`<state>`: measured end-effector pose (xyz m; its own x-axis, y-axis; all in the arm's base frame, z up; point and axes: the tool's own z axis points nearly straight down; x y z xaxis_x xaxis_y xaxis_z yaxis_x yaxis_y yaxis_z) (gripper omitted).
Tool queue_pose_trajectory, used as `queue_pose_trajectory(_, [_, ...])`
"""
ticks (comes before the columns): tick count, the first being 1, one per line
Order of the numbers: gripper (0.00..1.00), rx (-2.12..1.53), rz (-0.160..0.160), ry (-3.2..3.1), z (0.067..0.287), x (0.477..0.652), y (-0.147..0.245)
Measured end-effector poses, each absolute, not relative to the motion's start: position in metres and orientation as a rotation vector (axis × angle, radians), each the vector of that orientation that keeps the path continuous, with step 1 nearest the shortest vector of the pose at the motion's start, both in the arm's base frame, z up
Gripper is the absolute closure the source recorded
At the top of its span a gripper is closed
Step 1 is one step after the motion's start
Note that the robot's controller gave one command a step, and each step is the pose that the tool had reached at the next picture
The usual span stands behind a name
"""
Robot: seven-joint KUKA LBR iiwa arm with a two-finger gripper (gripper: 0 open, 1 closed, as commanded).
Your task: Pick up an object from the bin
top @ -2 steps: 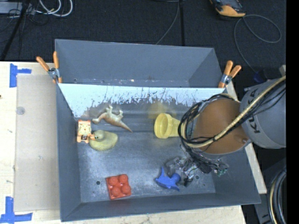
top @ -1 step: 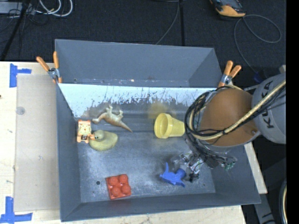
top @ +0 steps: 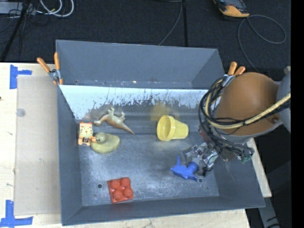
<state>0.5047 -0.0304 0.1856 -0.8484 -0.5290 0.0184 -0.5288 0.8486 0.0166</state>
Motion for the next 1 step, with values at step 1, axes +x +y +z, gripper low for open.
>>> queue_pose_trajectory(1, [1.00, 0.888, -0.020, -2.987, 0.2866, 0.4946, -0.0290])
